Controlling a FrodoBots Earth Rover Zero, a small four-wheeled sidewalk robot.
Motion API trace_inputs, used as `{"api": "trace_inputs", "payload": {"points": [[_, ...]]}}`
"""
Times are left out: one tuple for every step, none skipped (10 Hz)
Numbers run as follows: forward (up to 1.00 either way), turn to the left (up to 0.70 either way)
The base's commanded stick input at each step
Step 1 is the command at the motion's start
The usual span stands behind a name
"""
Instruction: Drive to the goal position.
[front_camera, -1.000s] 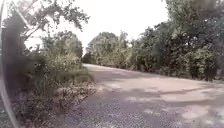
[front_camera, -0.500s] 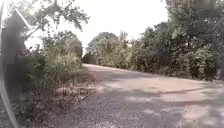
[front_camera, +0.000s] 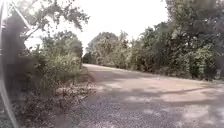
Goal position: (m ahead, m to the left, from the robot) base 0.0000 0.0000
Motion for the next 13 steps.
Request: {"api": "trace_inputs", "payload": {"points": [[0.06, 0.0], [0.06, 0.0], [0.06, 0.0], [0.06, 0.0], [0.05, 0.0], [0.05, 0.0], [0.05, 0.0], [0.05, 0.0], [0.05, 0.0], [0.05, 0.0], [0.05, 0.0], [0.05, 0.0], [0.05, 0.0]]}}
